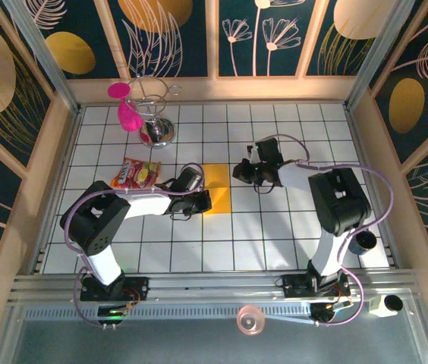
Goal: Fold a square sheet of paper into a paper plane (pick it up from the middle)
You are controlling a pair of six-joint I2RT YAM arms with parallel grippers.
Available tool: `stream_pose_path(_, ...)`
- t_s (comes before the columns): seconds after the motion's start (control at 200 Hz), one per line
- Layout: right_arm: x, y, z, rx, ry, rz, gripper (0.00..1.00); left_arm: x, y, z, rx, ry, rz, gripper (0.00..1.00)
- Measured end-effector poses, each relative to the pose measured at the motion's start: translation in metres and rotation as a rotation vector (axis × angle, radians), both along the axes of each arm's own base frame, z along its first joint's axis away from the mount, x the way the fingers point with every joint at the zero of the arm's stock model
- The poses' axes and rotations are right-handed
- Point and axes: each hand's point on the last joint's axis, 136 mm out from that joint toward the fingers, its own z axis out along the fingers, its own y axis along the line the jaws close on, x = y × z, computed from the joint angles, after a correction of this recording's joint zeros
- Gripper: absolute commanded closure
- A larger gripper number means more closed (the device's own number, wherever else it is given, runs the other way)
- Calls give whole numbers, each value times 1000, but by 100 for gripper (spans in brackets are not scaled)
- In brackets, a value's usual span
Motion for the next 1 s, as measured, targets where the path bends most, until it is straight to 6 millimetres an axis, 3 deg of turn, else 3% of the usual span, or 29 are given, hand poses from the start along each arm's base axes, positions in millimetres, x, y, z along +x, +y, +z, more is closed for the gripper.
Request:
stream_pose_path(0.12,-20,31,7,18,-14,79,100,0,0,0,1,0,0,100)
stream_pose_path(0.29,-53,60,-20,6,69,164,100,0,0,0,4,4,0,100)
stream_pose_path(0.496,-58,57,-47,-32,132,156,100,0,0,0,4,4,-1,100)
stream_pose_path(0.776,-56,55,-49,-32,157,158,100,-9,8,1,45,3,-51,100)
stream_pose_path(1.001,-56,55,-49,-25,164,163,100,-34,27,1,99,34,-112,100)
